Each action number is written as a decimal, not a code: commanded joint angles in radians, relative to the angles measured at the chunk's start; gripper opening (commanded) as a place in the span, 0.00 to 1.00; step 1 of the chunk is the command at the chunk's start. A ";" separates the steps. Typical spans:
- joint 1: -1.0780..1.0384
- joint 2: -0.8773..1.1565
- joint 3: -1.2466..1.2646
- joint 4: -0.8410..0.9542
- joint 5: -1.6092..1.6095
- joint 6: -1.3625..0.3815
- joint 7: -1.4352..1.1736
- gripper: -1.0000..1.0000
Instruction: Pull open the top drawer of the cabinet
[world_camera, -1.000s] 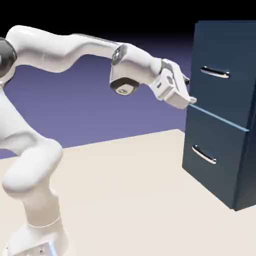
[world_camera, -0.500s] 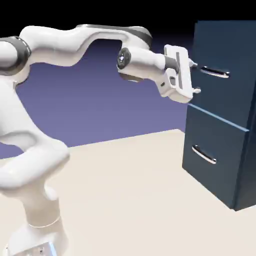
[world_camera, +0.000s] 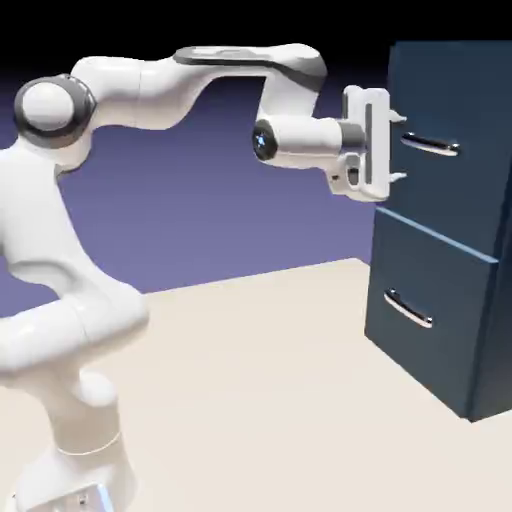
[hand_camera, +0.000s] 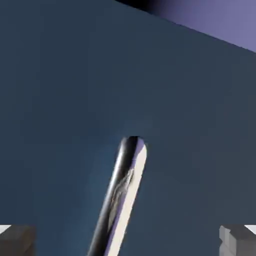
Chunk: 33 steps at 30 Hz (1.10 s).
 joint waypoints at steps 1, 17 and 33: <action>-0.022 0.001 0.021 0.015 0.044 -0.002 -0.011 0.50; -0.461 0.020 0.428 0.291 0.343 0.022 -0.103 0.50; -0.023 0.013 0.040 0.038 0.366 -0.016 -0.139 0.00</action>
